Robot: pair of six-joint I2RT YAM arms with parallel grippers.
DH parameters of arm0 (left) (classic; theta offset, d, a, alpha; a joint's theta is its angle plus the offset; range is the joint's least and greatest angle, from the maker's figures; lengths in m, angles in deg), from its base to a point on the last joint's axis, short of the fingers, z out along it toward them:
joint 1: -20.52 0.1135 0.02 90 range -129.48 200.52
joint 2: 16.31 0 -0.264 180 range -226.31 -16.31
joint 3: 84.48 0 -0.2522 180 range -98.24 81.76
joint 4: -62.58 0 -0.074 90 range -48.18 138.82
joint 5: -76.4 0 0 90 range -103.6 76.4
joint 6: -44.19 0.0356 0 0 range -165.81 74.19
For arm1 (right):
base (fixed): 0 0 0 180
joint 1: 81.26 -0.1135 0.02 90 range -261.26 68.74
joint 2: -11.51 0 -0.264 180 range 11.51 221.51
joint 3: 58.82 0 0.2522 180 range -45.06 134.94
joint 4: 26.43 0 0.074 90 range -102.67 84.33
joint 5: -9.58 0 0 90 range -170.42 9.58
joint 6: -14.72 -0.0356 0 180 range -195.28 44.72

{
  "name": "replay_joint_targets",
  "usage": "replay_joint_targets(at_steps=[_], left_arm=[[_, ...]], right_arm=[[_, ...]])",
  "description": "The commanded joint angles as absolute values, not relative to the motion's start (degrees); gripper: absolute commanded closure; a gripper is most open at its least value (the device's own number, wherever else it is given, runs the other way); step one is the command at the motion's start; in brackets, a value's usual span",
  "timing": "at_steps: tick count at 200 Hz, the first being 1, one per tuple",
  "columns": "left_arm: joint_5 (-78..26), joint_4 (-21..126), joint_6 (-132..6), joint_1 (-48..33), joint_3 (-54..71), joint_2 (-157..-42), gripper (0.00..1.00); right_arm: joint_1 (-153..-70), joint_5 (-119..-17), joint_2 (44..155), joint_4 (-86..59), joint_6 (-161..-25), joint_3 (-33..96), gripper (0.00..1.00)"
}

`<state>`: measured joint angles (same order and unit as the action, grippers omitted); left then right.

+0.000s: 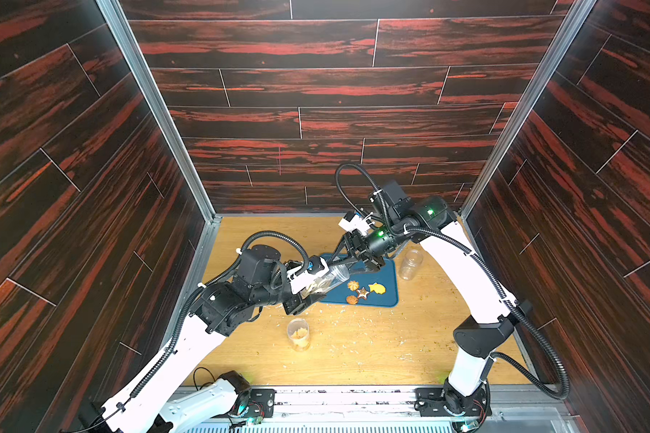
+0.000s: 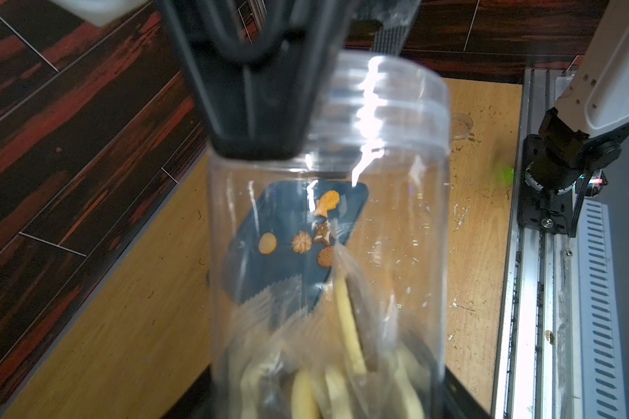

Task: Pour the cookies out of the jar
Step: Unscrew the lid from the jar.

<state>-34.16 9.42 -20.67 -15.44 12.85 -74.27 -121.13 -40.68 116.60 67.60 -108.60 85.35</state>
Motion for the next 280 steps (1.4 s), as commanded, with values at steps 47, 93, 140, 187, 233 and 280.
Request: replay_joint_targets(at_steps=[47,93,140,187,233,280], left_arm=[[-38.13,9.08,-21.42,-15.61,11.40,-73.55,0.64],[-39.56,9.44,-22.08,-15.65,11.35,-73.88,0.64],[-40.20,8.91,-22.25,-15.63,11.74,-73.62,0.63],[-40.96,9.04,-22.72,-15.60,12.60,-73.44,0.63],[-41.24,9.35,-23.35,-15.60,13.03,-73.62,0.63],[-40.50,9.73,-23.29,-15.64,13.19,-73.80,0.63]], right_arm=[[-121.47,-44.51,100.20,41.07,-92.82,59.63,0.62],[-121.53,-43.28,90.66,22.57,-81.46,43.81,0.62],[-121.50,-42.42,87.95,24.48,-60.42,38.46,0.61],[-121.49,-43.99,83.05,22.43,-39.37,31.30,0.63],[-121.53,-45.09,80.99,20.90,-30.45,29.65,0.63],[-121.35,-49.86,79.98,14.85,-38.46,28.01,0.44]])
